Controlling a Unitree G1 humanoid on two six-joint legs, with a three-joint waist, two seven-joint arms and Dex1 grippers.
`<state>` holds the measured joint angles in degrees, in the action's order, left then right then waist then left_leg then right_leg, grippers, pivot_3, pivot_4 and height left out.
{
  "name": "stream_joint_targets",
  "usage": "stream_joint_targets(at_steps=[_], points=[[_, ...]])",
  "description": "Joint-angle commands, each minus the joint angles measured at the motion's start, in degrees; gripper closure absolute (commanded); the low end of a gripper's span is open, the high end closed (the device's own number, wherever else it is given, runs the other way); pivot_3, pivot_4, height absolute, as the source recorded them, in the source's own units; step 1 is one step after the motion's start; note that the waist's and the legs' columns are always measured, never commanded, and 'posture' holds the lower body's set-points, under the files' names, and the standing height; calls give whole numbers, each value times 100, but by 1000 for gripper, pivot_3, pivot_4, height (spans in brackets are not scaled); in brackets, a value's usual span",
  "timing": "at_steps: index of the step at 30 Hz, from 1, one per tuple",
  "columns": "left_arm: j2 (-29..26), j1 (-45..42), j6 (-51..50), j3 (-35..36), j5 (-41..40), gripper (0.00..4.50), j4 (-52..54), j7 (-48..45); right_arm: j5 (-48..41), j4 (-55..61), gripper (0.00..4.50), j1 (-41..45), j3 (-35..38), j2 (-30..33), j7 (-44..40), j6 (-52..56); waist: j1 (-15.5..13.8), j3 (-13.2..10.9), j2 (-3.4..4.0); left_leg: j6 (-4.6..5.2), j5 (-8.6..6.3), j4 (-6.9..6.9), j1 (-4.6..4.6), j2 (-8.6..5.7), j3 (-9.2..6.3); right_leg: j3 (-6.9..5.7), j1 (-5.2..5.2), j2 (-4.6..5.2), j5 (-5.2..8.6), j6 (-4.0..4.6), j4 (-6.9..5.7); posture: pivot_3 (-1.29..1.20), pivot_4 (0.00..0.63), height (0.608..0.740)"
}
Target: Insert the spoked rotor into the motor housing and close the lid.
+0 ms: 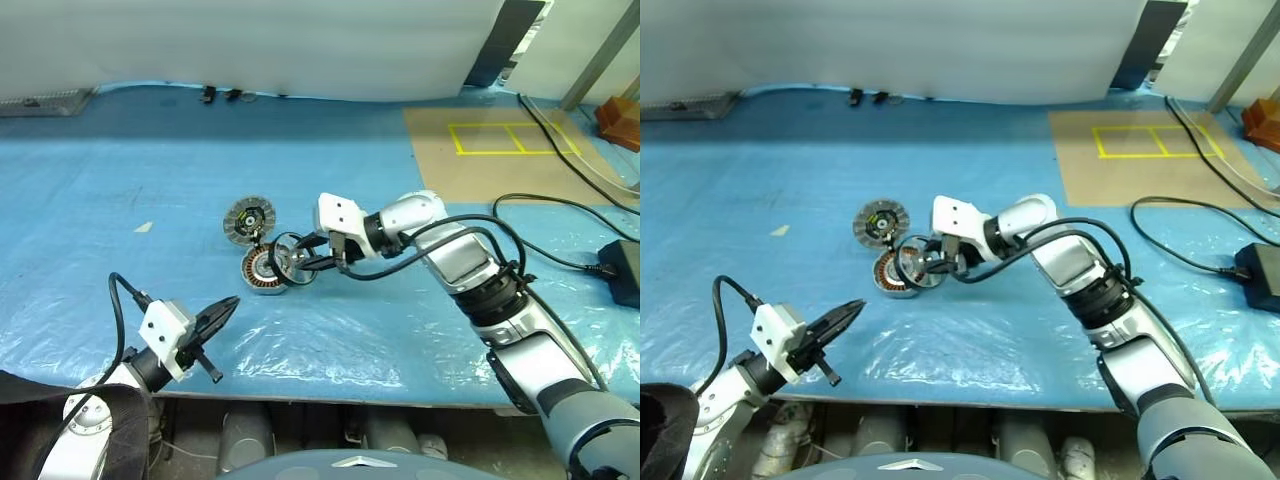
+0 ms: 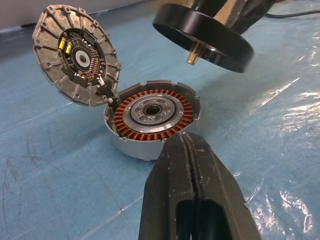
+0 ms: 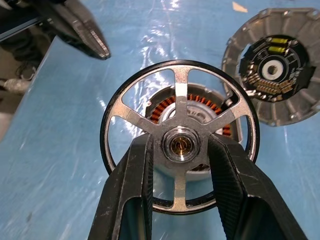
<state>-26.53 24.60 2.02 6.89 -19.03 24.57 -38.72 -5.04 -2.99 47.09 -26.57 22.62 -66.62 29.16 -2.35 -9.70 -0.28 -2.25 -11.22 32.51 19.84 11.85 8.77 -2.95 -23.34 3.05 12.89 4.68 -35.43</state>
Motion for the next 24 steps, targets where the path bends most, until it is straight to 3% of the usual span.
stream_joint_targets(at_steps=[1, 13, 24], points=[[57, 101, 182, 83, 14, 4500, 54, 35, 12, -332, 3246, 327, 79, -283, 95, -321, 1, 0, 0, 0, 0, 1, -1, 0, 0, 0, 0, 0, 0, 0, 0, 0, 150, 740], [78, 192, 99, 112, 120, 4500, 264, 310, 417, -1902, 3246, 736, -12, -971, 255, -1103, -4, -1, 0, 0, 0, 1, 7, 1, 1, -3, -4, 1, 0, 0, 1, 0, 150, 740], [47, 23, -5, 134, 107, 4500, 273, 336, 623, -2195, 3246, 753, -52, -1030, 21, -1336, -3, -1, 0, 0, 0, 3, 9, 2, 3, -3, -6, 0, 0, 1, -1, 0, 150, 740]])
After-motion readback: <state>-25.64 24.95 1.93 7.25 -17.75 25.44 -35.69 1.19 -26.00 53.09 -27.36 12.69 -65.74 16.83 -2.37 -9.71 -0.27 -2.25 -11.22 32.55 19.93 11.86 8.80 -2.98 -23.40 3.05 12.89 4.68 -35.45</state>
